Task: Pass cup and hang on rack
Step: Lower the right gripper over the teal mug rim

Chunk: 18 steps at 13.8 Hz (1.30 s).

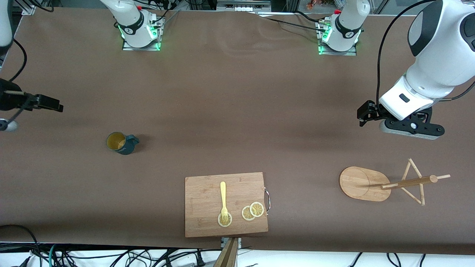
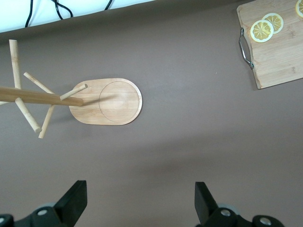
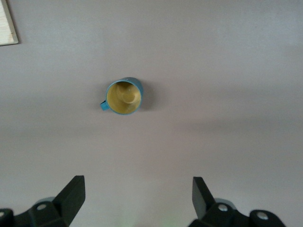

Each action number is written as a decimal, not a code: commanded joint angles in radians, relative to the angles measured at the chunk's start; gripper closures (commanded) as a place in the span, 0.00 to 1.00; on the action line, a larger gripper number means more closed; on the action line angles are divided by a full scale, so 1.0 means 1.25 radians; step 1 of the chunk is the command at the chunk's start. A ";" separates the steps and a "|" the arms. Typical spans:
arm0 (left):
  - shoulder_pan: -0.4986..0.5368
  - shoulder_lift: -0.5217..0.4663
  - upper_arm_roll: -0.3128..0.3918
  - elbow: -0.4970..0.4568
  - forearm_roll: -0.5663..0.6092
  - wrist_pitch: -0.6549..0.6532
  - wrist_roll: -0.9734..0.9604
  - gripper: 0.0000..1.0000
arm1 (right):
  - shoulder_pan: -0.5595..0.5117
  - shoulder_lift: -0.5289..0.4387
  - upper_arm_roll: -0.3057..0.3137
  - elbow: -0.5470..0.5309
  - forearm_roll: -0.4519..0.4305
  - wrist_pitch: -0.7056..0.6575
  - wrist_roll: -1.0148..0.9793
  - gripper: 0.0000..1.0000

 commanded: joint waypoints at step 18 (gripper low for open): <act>0.004 0.000 0.000 0.014 -0.033 -0.011 0.005 0.00 | 0.045 0.308 0.007 -0.021 0.000 0.363 0.004 0.00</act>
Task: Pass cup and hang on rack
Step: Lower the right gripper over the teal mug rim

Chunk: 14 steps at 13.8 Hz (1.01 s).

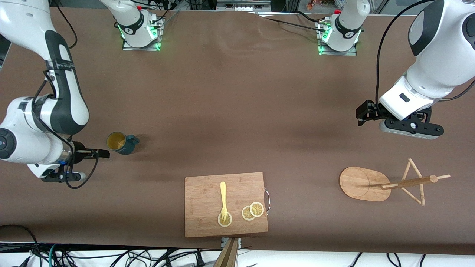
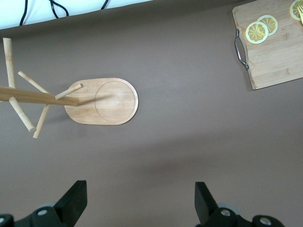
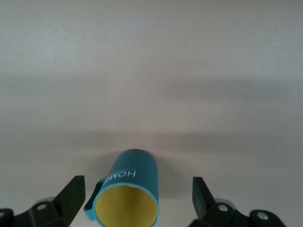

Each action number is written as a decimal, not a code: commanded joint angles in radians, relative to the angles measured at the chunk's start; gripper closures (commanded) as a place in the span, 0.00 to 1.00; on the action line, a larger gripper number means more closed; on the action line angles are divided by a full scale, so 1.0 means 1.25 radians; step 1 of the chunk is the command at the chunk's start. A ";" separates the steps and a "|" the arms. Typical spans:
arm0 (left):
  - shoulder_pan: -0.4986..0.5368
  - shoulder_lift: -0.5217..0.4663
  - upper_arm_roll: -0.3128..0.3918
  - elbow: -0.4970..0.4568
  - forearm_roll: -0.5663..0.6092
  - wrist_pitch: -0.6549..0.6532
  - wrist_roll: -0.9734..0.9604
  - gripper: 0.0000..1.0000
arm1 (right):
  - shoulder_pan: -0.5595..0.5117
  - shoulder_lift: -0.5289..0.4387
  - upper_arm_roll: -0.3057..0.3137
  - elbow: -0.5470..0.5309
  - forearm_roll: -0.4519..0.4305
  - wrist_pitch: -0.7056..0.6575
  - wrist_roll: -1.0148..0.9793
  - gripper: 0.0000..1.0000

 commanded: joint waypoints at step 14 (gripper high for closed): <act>0.007 -0.048 0.007 0.018 -0.015 -0.113 0.012 0.00 | -0.008 -0.026 -0.006 -0.094 -0.001 0.037 -0.086 0.00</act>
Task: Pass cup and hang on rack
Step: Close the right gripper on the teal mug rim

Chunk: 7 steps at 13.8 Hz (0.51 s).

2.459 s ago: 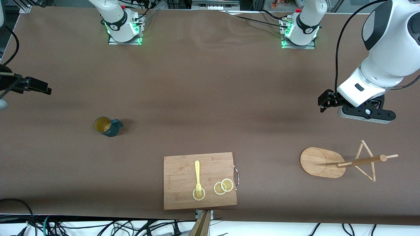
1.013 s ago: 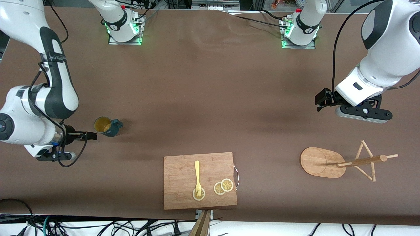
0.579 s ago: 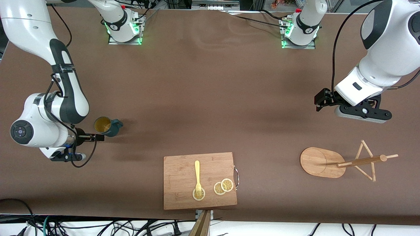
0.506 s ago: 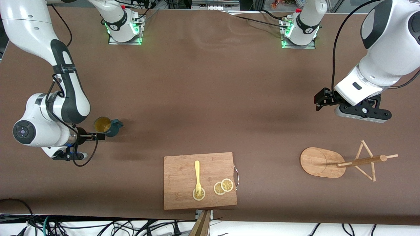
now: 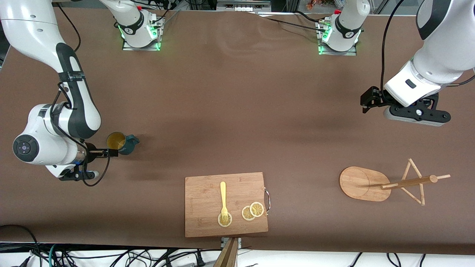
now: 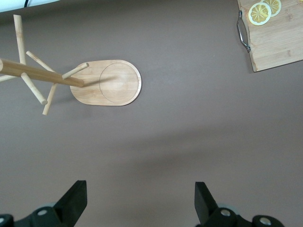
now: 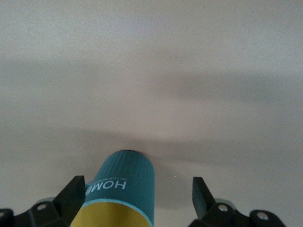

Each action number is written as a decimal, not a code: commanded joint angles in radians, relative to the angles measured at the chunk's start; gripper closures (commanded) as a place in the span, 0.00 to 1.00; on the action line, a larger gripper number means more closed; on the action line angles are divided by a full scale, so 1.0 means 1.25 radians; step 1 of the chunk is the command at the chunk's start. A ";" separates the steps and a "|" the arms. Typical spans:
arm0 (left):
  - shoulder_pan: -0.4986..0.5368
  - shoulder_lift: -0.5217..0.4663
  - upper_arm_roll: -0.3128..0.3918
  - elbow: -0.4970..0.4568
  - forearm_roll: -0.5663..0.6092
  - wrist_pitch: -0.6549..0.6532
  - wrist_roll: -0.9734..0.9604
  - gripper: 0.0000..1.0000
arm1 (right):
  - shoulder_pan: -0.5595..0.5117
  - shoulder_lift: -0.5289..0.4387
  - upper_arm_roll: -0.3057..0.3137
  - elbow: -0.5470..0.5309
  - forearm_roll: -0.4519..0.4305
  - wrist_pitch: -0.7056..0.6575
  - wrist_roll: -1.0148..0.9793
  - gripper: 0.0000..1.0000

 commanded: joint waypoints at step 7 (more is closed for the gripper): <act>0.020 -0.001 -0.001 0.012 -0.014 -0.016 0.002 0.00 | -0.006 -0.063 -0.001 -0.113 -0.001 -0.035 -0.030 0.00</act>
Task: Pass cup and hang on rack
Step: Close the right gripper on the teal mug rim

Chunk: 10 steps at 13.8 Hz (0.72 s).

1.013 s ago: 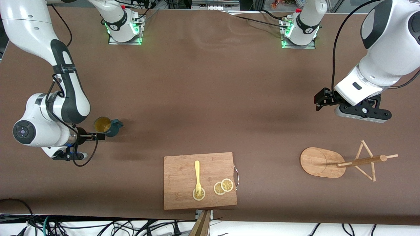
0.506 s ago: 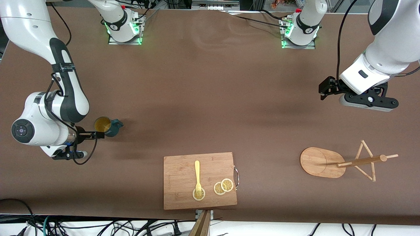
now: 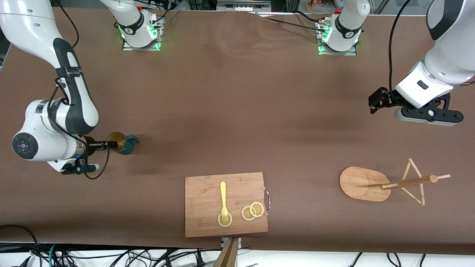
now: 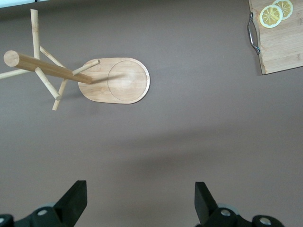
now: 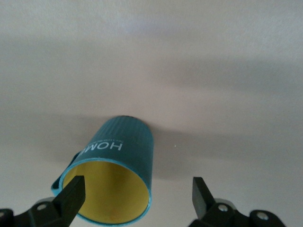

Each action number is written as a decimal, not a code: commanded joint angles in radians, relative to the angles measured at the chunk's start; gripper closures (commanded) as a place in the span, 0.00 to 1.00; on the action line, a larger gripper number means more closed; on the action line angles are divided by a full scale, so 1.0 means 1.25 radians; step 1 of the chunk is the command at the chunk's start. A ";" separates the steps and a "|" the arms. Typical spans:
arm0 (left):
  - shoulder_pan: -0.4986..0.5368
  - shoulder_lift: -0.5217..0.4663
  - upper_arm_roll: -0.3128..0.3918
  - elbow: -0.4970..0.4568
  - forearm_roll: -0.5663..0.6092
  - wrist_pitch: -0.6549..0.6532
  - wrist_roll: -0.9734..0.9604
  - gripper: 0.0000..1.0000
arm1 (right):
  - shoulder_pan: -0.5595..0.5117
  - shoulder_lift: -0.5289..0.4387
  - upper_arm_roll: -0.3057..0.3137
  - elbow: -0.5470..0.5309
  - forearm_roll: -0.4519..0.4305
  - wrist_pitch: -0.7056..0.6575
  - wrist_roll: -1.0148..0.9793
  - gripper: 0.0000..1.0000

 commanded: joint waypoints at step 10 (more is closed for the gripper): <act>0.024 0.003 -0.004 0.005 -0.015 -0.027 0.003 0.00 | -0.003 -0.024 -0.003 -0.075 0.002 0.031 -0.030 0.84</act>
